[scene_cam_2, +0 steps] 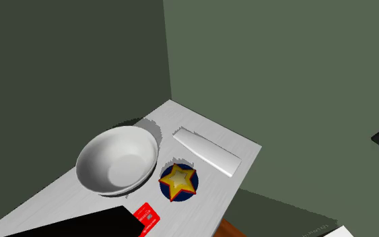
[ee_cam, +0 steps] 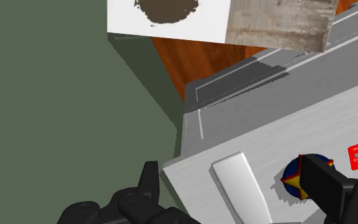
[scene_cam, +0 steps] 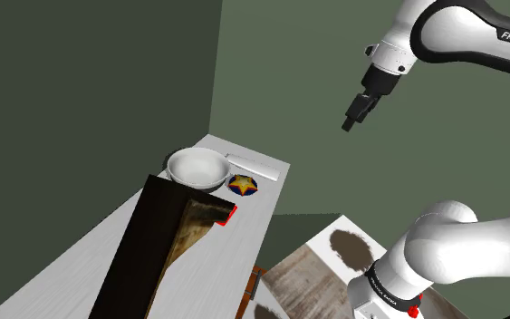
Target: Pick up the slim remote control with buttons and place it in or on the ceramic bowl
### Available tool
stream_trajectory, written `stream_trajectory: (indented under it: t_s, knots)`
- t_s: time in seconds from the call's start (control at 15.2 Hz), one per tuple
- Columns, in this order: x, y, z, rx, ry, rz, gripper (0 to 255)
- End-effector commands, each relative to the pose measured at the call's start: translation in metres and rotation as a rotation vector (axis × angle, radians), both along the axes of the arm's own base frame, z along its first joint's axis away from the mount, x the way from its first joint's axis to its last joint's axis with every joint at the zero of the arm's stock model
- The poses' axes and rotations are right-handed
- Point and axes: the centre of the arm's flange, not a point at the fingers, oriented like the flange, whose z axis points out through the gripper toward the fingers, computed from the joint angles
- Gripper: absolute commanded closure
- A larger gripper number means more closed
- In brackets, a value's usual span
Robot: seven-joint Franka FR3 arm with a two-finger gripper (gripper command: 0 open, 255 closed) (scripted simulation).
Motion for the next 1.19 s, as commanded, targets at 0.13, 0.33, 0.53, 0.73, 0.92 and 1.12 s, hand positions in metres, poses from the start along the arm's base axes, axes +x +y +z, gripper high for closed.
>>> stream_trajectory:
  t_s: [0.13,0.33,0.53,0.73,0.92,1.12]
  knots:
    - [0.021,0.005,-0.017,0.0,0.008,0.031,0]
    - [0.051,0.013,-0.042,0.0,0.02,0.078,0]
    - [0.081,0.023,-0.068,0.0,0.032,0.125,0]
    - [0.109,0.035,-0.094,0.001,0.044,0.172,0]
    - [0.137,0.047,-0.121,0.001,0.056,0.219,0]
    - [0.164,0.061,-0.148,0.001,0.067,0.266,0]
